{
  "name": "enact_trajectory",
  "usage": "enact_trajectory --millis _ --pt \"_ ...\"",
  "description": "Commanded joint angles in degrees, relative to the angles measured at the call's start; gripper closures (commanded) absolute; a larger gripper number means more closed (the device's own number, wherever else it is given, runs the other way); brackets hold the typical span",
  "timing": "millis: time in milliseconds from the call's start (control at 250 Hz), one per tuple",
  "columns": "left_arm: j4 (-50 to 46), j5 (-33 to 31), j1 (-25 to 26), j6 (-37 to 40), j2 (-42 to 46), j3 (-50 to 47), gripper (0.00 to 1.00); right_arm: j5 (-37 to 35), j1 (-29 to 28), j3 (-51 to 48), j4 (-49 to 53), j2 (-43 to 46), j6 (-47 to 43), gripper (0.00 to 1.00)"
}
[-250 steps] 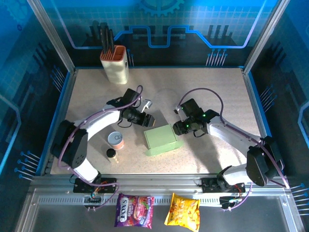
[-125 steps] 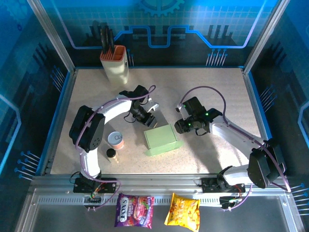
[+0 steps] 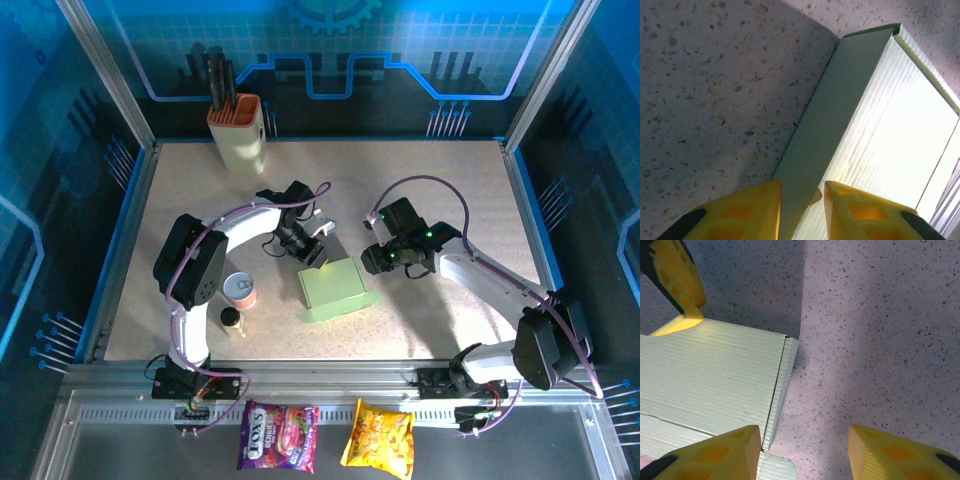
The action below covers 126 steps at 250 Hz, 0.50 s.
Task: Fold the paper box
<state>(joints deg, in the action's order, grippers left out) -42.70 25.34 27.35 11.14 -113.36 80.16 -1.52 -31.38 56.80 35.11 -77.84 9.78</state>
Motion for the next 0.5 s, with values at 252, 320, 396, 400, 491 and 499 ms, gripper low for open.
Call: enact_trajectory --millis 252,320,396,400,491,499 --pt "-0.9 0.1 0.4 2.0 -1.2 1.4 0.81 7.2 0.6 -0.3 -2.3 5.0 -8.1 0.52" --pt "-0.9 -0.2 0.4 2.0 -1.5 1.4 0.82 10.0 0.4 -1.0 -2.9 6.0 -12.5 0.51" --pt "-1.2 -0.6 0.4 2.2 -1.7 1.5 0.82 11.6 -0.5 -2.4 -3.5 7.3 -17.8 0.49" --pt "-1.1 -0.6 0.4 2.2 -1.7 1.5 0.82 11.6 -0.6 -2.5 -3.5 7.4 -18.2 0.48" --pt "-1.1 -1.2 0.5 2.3 -1.6 1.4 0.82 11.7 -3.2 -4.3 -3.2 8.9 -27.5 0.40" --pt "-1.2 -1.3 0.5 2.2 -1.7 1.4 0.82 11.5 -3.5 -4.4 -3.1 9.0 -28.5 0.39"
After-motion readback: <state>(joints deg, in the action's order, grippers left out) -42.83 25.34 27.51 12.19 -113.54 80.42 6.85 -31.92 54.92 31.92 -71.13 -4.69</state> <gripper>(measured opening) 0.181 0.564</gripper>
